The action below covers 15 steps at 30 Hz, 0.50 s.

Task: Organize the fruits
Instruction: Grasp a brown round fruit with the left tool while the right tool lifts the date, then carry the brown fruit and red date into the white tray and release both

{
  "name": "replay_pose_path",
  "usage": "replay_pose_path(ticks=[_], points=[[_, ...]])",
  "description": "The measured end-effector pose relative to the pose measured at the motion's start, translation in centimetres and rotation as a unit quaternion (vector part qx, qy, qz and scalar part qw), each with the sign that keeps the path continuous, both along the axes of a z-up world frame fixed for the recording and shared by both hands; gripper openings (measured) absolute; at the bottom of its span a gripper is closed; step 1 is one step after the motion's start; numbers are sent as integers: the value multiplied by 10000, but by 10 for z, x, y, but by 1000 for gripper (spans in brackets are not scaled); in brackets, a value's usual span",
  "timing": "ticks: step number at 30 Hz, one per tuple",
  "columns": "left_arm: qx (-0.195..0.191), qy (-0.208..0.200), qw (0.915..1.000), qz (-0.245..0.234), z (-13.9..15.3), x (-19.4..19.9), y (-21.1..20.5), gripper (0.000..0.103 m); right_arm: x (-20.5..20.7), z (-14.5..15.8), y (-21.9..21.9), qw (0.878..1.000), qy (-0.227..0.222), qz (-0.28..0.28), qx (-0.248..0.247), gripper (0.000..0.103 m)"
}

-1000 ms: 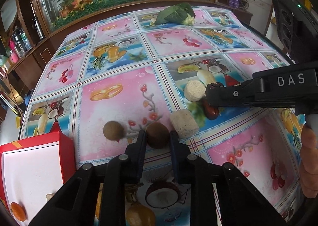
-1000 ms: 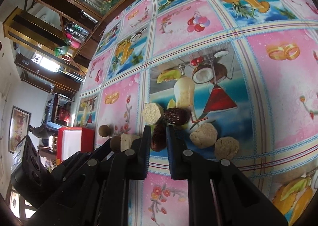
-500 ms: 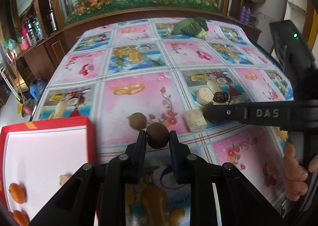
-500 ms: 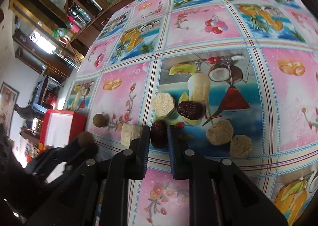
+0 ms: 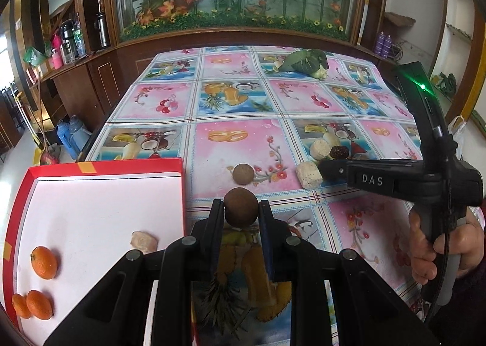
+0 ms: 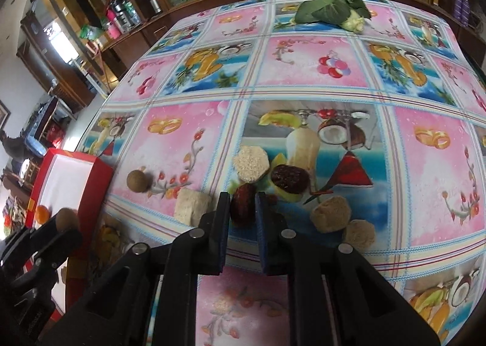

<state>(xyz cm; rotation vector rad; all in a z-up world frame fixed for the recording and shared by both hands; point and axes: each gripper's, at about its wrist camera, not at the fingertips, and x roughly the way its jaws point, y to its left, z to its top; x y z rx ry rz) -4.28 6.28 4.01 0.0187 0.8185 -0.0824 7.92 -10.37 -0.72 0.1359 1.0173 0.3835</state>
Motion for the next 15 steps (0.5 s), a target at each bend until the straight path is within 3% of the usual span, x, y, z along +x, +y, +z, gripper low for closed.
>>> replay_pose_path(ticks=[5,15], points=[[8,-30,9999,98,0,-7,10,22,-1,13,-15,9984,-312,-314,352,18],[-52,-158,9994,292,7,-16,34,22,-19,29,-2,9935,-871,-332,654,18]])
